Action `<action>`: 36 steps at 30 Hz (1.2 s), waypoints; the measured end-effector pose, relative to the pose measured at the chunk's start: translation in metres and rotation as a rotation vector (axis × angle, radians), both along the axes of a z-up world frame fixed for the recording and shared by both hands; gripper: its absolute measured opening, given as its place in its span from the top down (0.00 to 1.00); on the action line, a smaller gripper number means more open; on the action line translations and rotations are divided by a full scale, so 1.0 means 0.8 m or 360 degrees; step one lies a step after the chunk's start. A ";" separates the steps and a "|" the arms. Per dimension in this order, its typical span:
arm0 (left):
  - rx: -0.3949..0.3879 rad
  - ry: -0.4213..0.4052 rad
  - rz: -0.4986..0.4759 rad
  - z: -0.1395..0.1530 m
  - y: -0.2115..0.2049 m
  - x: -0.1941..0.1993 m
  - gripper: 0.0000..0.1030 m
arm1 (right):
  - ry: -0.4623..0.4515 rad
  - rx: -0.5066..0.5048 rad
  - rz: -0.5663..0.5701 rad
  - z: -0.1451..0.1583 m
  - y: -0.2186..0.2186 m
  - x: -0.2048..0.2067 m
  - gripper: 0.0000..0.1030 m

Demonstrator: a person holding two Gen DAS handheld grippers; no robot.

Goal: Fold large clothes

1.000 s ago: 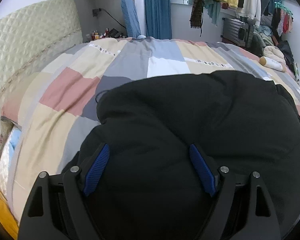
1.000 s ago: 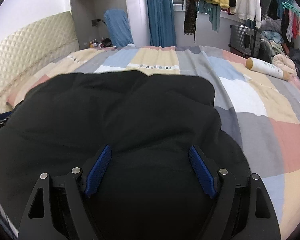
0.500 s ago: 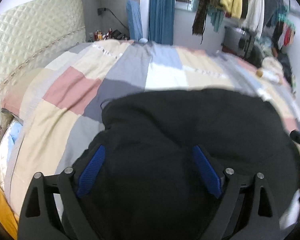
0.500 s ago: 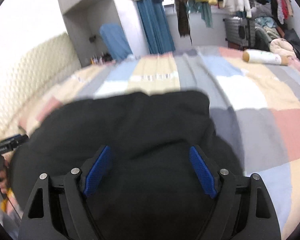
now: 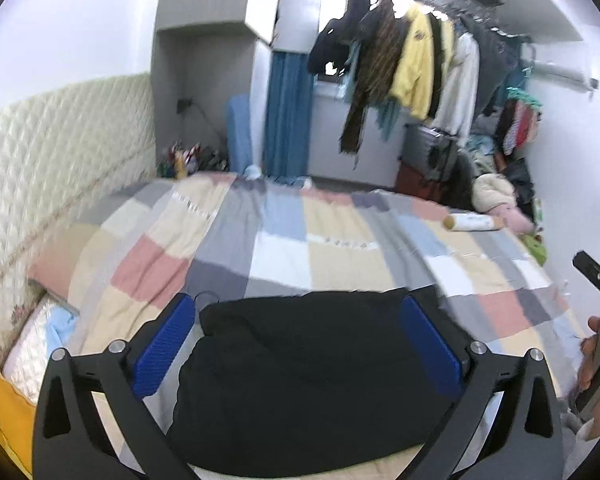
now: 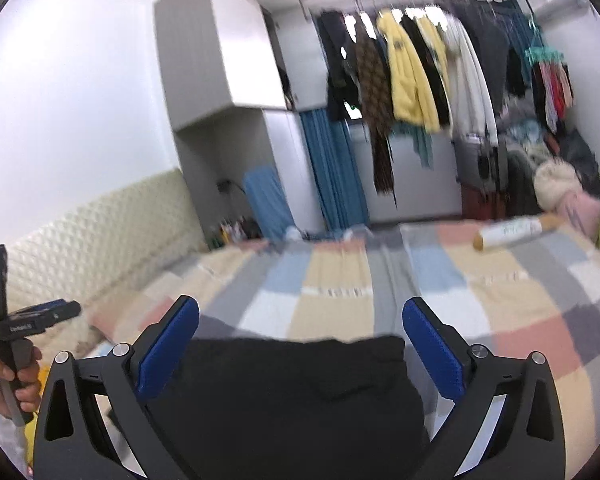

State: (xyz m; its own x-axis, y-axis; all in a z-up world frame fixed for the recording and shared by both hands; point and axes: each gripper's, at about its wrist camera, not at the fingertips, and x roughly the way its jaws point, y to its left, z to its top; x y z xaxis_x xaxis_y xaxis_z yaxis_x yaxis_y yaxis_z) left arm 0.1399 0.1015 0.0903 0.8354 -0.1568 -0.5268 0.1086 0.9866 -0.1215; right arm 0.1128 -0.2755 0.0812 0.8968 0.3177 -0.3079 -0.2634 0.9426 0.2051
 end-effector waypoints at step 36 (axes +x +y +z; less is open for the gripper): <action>-0.0061 -0.0246 -0.0003 -0.009 -0.051 -0.242 0.00 | -0.0164 -0.0031 0.0165 -0.018 0.096 -0.243 0.00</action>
